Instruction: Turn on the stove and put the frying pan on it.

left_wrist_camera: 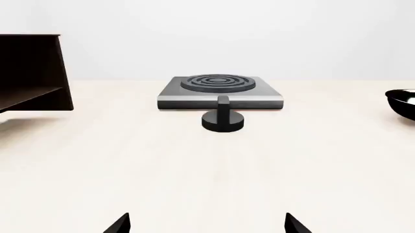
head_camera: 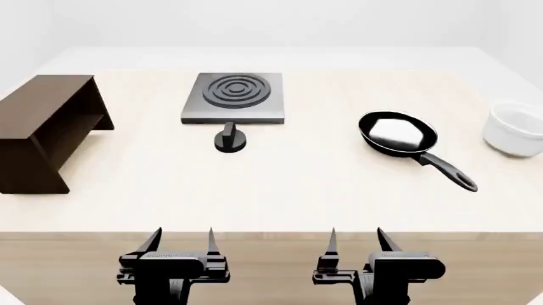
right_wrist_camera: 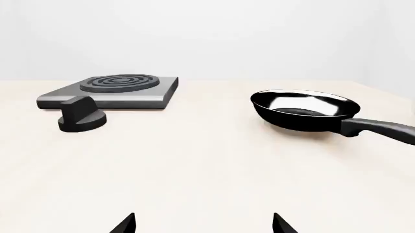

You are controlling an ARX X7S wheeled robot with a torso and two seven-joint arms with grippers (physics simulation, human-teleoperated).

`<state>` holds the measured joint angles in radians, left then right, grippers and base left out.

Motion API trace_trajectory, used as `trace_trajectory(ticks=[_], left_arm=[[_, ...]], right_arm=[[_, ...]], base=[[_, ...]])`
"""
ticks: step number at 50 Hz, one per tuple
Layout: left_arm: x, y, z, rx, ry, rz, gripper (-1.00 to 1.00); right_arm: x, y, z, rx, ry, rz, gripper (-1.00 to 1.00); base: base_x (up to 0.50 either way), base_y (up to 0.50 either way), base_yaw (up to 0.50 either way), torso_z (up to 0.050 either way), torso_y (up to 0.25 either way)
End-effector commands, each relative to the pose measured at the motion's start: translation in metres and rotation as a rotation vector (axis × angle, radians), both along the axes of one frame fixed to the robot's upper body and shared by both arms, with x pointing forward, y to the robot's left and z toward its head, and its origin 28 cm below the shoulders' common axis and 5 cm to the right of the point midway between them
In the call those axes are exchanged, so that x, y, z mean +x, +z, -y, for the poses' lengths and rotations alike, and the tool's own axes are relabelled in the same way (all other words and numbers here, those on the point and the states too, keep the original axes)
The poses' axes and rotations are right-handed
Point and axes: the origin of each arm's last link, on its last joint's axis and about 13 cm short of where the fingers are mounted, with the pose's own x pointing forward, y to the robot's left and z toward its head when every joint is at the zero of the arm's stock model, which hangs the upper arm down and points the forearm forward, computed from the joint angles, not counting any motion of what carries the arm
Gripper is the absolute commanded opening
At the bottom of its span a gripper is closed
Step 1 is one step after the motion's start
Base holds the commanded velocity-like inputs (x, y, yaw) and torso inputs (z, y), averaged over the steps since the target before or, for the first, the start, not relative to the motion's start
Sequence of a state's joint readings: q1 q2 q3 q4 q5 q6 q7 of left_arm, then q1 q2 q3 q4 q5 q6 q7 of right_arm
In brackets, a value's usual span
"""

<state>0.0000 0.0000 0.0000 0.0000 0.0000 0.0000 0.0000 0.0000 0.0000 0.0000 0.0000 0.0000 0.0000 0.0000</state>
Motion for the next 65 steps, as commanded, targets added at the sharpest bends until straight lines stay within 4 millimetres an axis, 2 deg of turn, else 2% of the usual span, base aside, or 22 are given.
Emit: trace_trajectory(ticks=[1, 17, 20, 21, 23, 25, 30, 34, 65], left_arm=[[0.000, 0.000, 0.000, 0.003, 0.001, 0.006, 1.00], [0.002, 0.003, -0.003, 0.001, 0.066, -0.012, 1.00], [0.005, 0.023, -0.007, 0.033, 0.067, 0.049, 1.00], [0.008, 0.035, -0.008, 0.050, 0.069, 0.028, 1.00], [0.010, 0.044, -0.010, 0.059, 0.069, 0.022, 1.00], [0.011, 0.060, -0.012, 0.052, 0.063, 0.019, 1.00], [0.008, 0.079, -0.016, 0.050, 0.060, 0.057, 1.00], [0.005, 0.088, -0.019, 0.057, 0.069, 0.080, 1.00], [0.004, 0.085, -0.021, 0.048, 0.088, 0.084, 1.00]], right_arm=[[0.000, -0.001, -0.001, -0.010, 0.006, -0.006, 1.00], [0.002, 0.003, 0.001, 0.007, 0.002, -0.029, 1.00], [0.007, 0.012, 0.003, 0.020, -0.006, -0.044, 1.00], [0.010, 0.021, 0.003, 0.029, -0.006, -0.058, 1.00], [0.011, 0.032, 0.004, 0.033, -0.011, -0.044, 1.00], [0.012, 0.052, 0.006, 0.034, -0.015, 0.008, 1.00], [0.009, 0.084, 0.010, 0.043, -0.014, 0.087, 1.00], [0.006, 0.097, 0.013, 0.063, 0.004, 0.147, 1.00], [0.004, 0.100, 0.016, 0.088, 0.009, 0.138, 1.00]], base=[[0.00, 0.00, 0.00, 0.000, 0.000], [0.00, 0.00, 0.00, 0.000, 0.000], [0.00, 0.00, 0.00, 0.000, 0.000], [0.00, 0.00, 0.00, 0.000, 0.000], [0.00, 0.00, 0.00, 0.000, 0.000], [0.00, 0.00, 0.00, 0.000, 0.000], [0.00, 0.00, 0.00, 0.000, 0.000], [0.08, 0.00, 0.00, 0.000, 0.000], [0.50, 0.00, 0.00, 0.000, 0.000]])
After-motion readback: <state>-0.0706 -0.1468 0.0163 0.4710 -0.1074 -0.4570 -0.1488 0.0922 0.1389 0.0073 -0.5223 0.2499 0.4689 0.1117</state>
